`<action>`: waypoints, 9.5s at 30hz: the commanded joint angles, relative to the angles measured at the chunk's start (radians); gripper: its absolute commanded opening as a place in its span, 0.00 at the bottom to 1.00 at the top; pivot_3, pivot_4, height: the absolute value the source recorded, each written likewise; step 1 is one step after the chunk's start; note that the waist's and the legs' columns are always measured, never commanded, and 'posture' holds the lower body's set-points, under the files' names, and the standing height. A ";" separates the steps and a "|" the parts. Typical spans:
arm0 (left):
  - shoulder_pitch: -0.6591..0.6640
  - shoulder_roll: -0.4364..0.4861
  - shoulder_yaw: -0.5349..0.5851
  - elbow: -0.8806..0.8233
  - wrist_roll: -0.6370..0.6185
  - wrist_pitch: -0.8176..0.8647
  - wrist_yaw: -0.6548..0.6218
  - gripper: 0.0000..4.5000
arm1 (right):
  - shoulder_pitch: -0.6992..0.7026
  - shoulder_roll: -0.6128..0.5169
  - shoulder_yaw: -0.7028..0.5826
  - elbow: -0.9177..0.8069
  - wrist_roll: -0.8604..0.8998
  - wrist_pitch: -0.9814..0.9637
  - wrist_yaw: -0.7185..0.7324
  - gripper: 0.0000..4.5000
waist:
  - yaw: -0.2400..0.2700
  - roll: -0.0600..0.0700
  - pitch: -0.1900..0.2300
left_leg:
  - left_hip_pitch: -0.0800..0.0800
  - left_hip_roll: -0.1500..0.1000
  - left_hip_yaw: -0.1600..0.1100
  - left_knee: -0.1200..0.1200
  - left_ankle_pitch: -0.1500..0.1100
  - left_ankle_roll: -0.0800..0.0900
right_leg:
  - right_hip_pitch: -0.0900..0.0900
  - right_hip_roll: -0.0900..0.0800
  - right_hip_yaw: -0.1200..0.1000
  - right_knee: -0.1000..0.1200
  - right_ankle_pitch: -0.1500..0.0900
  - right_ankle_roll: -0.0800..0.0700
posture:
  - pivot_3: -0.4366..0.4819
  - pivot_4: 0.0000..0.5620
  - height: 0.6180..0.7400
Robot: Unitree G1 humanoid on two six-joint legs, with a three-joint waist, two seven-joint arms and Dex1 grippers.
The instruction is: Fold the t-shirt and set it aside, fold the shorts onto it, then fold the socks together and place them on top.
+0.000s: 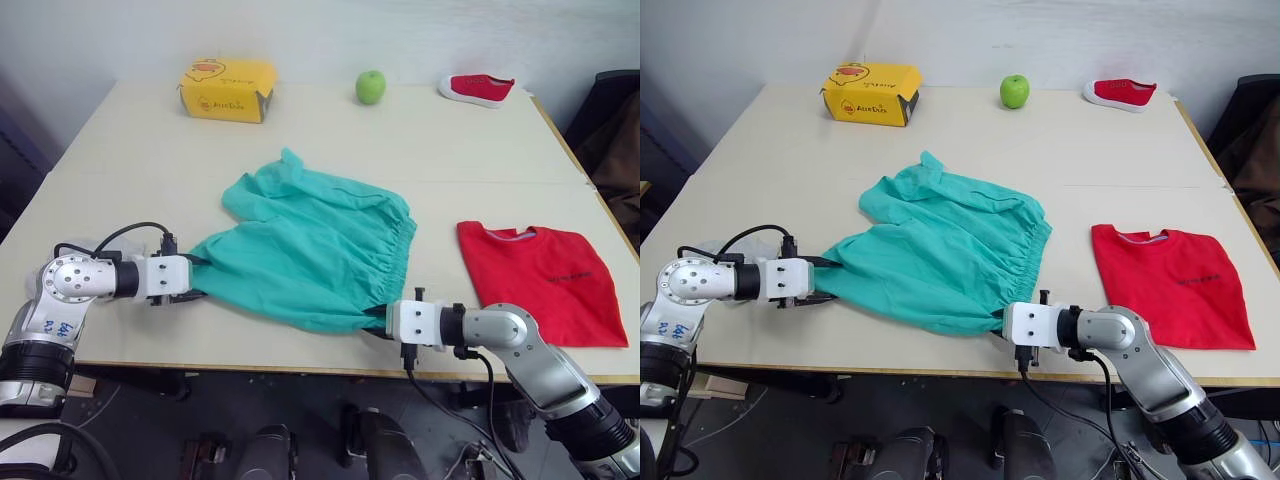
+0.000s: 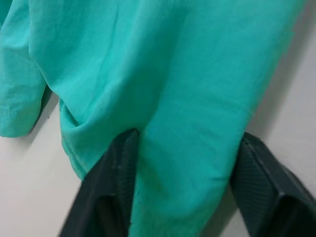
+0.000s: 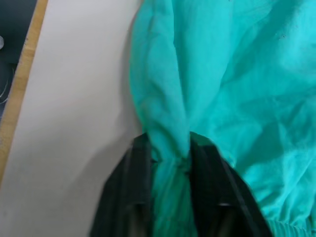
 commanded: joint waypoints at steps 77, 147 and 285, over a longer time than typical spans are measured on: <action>-0.753 -0.145 -0.071 0.388 -0.305 0.604 -0.049 0.01 | -0.148 -0.061 -0.380 0.182 0.840 0.676 0.016 0.00 | 0.031 0.002 0.005 | 0.001 0.000 0.021 0.007 -0.008 0.006 | 0.002 -0.017 -0.052 0.004 0.001 -0.007 | 0.48 0.27 1.00; 0.263 0.094 0.030 -0.540 -0.371 0.533 -0.386 0.01 | -0.135 -0.157 -0.062 0.320 0.028 -0.542 0.145 0.00 | -0.040 -0.001 0.006 | -0.001 0.005 0.032 0.004 -0.009 0.004 | -0.010 -0.016 -0.047 0.005 0.001 -0.011 | 0.48 0.27 1.00; 0.095 -0.013 0.362 -0.608 -0.489 1.179 0.112 0.92 | -0.597 0.395 0.103 0.213 0.748 0.759 0.145 0.68 | -0.013 0.007 0.006 | -0.009 0.003 0.019 0.003 -0.009 0.006 | -0.010 -0.019 -0.051 -0.002 0.000 -0.006 | 0.48 0.27 1.00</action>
